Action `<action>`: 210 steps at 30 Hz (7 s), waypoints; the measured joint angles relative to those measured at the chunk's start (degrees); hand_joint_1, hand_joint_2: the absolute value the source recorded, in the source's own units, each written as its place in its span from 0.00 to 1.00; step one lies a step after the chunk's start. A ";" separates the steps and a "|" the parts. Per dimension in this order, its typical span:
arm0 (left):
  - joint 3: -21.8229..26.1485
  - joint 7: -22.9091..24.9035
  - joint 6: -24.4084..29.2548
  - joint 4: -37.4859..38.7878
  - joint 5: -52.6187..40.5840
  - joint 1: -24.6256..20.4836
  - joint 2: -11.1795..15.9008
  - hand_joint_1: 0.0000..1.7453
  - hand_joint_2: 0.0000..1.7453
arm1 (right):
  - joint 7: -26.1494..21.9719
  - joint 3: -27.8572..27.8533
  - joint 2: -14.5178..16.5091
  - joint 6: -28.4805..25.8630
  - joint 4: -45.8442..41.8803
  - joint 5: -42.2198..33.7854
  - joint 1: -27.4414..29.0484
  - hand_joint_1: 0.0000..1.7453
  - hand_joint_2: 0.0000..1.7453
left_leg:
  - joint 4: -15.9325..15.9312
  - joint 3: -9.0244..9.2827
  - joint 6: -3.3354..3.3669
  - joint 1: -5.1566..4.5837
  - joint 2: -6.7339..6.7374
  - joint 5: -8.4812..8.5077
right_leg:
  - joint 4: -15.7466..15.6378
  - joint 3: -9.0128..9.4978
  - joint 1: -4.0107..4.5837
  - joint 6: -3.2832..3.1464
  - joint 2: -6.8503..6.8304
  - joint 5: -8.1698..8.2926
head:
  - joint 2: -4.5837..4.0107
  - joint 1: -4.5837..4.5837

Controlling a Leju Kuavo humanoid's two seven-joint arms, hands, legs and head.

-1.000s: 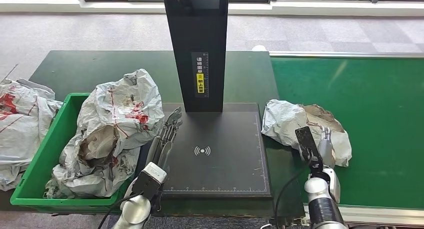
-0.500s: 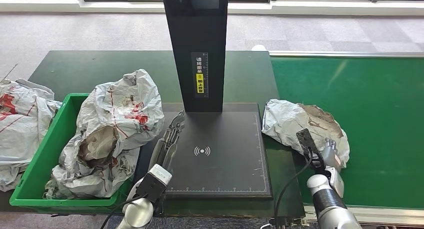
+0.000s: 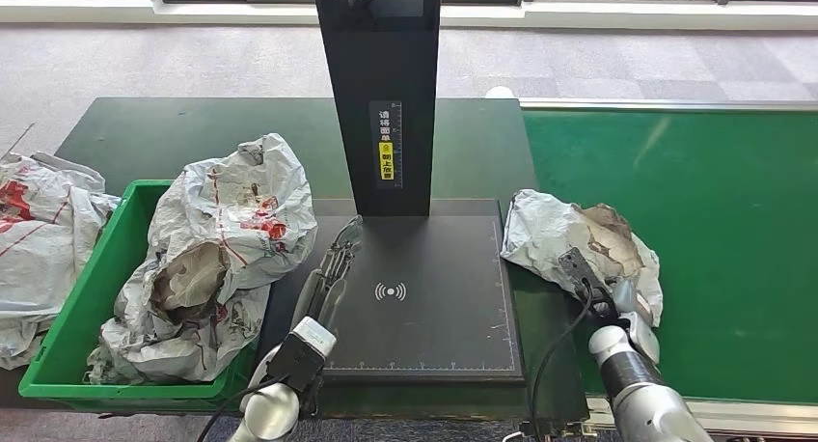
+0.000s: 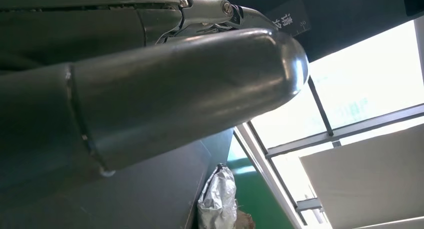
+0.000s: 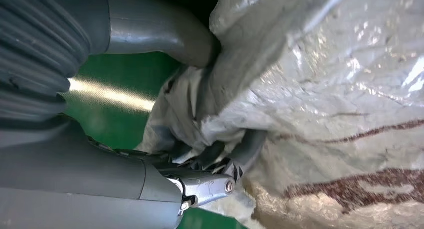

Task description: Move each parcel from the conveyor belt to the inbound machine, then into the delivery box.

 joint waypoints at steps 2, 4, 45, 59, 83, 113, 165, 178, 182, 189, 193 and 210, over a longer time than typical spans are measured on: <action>-0.02 0.42 0.01 0.02 0.04 -0.32 0.00 0.00 0.00 | 0.97 0.00 0.01 1.00 0.30 0.80 -0.26 1.00 1.00 | 0.00 0.00 0.00 0.00 0.00 0.00 | 0.00 0.01 0.00 0.00 0.00 0.00 | 0.00 0.00; -0.03 0.76 0.02 0.08 0.07 -0.63 0.00 0.00 0.00 | 1.74 0.00 0.02 2.00 0.60 1.48 -0.62 1.00 1.00 | 0.00 0.02 0.00 0.00 0.00 0.00 | 0.00 0.02 0.00 0.00 0.00 0.00 | 0.00 0.00; 0.02 -1.88 -0.25 4.74 3.85 -4.63 -0.21 0.00 0.00 | -35.57 34.18 18.39 16.08 -37.83 -37.60 19.37 1.00 1.00 | -0.05 0.13 -0.31 0.15 0.48 -0.12 | 0.07 -0.11 0.16 -0.40 0.46 -0.02 | 0.00 -0.02; 0.83 -0.88 -1.19 3.98 2.73 -4.50 -0.76 0.00 0.00 | -25.64 41.35 18.49 14.19 -41.99 -31.50 19.49 0.00 1.00 | -0.06 0.13 -0.31 0.16 0.46 -0.12 | 0.07 -0.10 0.18 -0.40 0.44 -0.02 | 0.00 -0.02; 2.90 -0.56 -1.91 0.89 2.65 -2.22 -0.75 0.00 0.00 | -15.63 41.83 16.22 11.54 -43.11 -21.07 20.44 0.00 0.00 | -0.06 0.12 -0.31 0.15 0.45 -0.12 | 0.06 -0.10 0.18 -0.40 0.43 -0.03 | 0.00 -0.02; 5.90 -6.55 -2.54 -2.47 10.45 1.49 -0.46 0.00 0.00 | -25.35 46.58 7.51 12.95 -69.31 -27.38 31.45 0.00 0.00 | -0.06 0.11 -0.24 0.15 0.38 -0.19 | 0.04 -0.09 0.17 -0.35 0.36 -0.10 | 0.00 -0.02; 6.22 -5.63 -1.58 2.04 10.40 7.55 -1.75 0.00 0.00 | -29.75 35.99 0.87 8.40 -63.38 -36.00 32.33 0.00 0.00 | -0.05 0.16 -0.11 0.10 0.36 -0.26 | 0.03 0.04 0.12 -0.23 0.28 -0.19 | 0.00 -0.02; 6.22 -6.37 -0.82 -1.25 5.55 6.73 -1.54 0.00 1.00 | -41.23 38.21 5.77 8.09 -67.24 -43.70 33.48 0.00 0.00 | -0.05 0.14 -0.10 0.11 0.33 -0.27 | 0.03 0.03 0.11 -0.24 0.26 -0.23 | 0.00 -0.01; 5.90 -3.68 -2.24 -1.16 -1.97 5.29 -0.97 0.00 1.00 | -43.69 40.20 7.13 10.32 -69.65 -44.32 35.33 0.00 0.00 | -0.05 0.15 -0.10 0.11 0.34 -0.28 | 0.03 0.02 0.12 -0.25 0.26 -0.23 | 0.00 -0.02; 3.06 2.31 -0.35 1.47 -20.44 2.22 1.41 0.00 1.00 | -44.16 43.18 7.61 10.32 -75.27 -46.63 37.54 0.00 0.00 | -0.05 0.16 -0.11 0.11 0.34 -0.27 | 0.03 0.01 0.11 -0.25 0.27 -0.22 | 0.00 -0.02; 0.63 6.32 0.00 3.02 -28.68 1.21 2.49 0.00 1.00 | -44.16 44.34 7.16 11.25 -77.90 -51.73 37.04 0.00 0.00 | -0.05 0.16 -0.11 0.10 0.35 -0.27 | 0.03 0.03 0.10 -0.25 0.28 -0.21 | 0.00 -0.01; -2.60 9.14 3.90 12.48 -33.94 -3.49 4.59 0.26 1.00 | -44.14 45.57 5.16 10.57 -83.37 -52.40 37.61 0.00 0.00 | -0.05 0.17 -0.12 0.11 0.34 -0.26 | 0.03 0.02 0.11 -0.26 0.27 -0.21 | 0.00 -0.02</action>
